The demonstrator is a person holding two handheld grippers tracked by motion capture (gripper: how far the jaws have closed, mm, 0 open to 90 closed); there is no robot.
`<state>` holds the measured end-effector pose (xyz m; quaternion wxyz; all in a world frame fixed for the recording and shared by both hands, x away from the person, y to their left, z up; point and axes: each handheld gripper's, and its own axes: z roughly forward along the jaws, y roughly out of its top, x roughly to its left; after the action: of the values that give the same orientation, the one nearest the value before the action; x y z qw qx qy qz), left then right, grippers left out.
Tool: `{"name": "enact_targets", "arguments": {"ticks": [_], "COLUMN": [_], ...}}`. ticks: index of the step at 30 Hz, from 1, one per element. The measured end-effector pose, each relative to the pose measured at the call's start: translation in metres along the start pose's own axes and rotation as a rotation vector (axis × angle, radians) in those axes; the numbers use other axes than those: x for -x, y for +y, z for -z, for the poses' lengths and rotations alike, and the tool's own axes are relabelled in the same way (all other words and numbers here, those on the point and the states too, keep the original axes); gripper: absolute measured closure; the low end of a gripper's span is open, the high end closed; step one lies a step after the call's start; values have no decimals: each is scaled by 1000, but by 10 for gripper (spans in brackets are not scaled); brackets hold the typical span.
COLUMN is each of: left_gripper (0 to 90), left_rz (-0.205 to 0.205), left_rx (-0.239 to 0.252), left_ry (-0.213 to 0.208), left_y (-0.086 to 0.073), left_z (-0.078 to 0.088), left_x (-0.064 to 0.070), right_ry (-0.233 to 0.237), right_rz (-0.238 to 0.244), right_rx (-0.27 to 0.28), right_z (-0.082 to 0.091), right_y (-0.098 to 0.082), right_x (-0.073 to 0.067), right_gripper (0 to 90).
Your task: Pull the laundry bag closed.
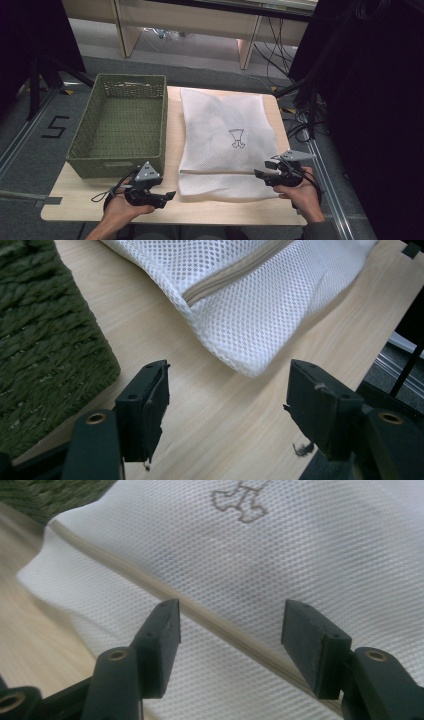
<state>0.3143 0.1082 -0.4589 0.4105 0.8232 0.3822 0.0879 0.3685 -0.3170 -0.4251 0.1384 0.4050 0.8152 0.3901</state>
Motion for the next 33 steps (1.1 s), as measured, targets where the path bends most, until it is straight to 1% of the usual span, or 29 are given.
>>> {"name": "enact_targets", "arguments": {"ticks": [3, 6, 7, 8, 9, 11, 13, 15, 16, 17, 19, 20, 22, 23, 25, 26, 27, 28, 33], "left_gripper": [295, 242, 223, 199, 184, 155, 157, 158, 162, 164, 169, 173, 174, 173, 172, 172, 172, 172, 172], "left_rz": [-5, -2, -9, -6, -8, -19, -23, -40, -45, -50, -56, -57, -58, -66, -73, -75, -76, -76, -78], "left_rx": [1, 4, 6, 11, 16, 21, 20, 20, 23, 20, 26, 26, 23, 20, 14, 13, 11, 10, 7], "left_ry": [-10, -19, -31, -37, -35, -41, -40, -34, -33, -37, -32, -30, -33, -28, -22, -20, -19, -18, -3], "left_y": [-4, -8, -9, -10, -11, -13, -15, -16, -16, -16, -18, -18, -20, -20, -21, -21, -21, -21, -21], "left_z": [2, 5, 6, 7, 9, 12, 14, 16, 16, 17, 18, 19, 20, 21, 21, 20, 19, 19, 19], "left_x": [3, 6, 7, 8, 9, 11, 13, 16, 17, 18, 21, 22, 24, 25, 26, 26, 26, 26, 24], "right_ry": [8, 26, 36, 43, 53, 58, 51, 60, 57, 63, 53, 63, 58, 52, 54, 54, 59, 54, 55], "right_rz": [18, 15, 21, 18, 19, 13, 23, 28, 30, 30, 38, 30, 41, 46, 52, 47, 55, 59, 75], "right_rx": [0, -1, -1, -2, 2, 7, 7, 7, 5, 0, -7, -11, -8, -11, -21, -24, -33, -39, -50], "right_z": [-1, -3, -3, -2, -2, -1, 1, 3, 4, 5, 6, 6, 8, 9, 9, 9, 9, 9, 8], "right_y": [-3, -8, -10, -12, -13, -17, -20, -24, -25, -26, -29, -30, -32, -33, -35, -36, -37, -37, -38], "right_x": [-9, -16, -19, -22, -24, -29, -35, -39, -41, -42, -45, -47, -48, -49, -50, -51, -51, -52, -53], "right_gripper": [404, 395, 393, 390, 385, 374, 365, 364, 361, 359, 355, 355, 354, 354, 352, 351, 350, 349, 346]}}
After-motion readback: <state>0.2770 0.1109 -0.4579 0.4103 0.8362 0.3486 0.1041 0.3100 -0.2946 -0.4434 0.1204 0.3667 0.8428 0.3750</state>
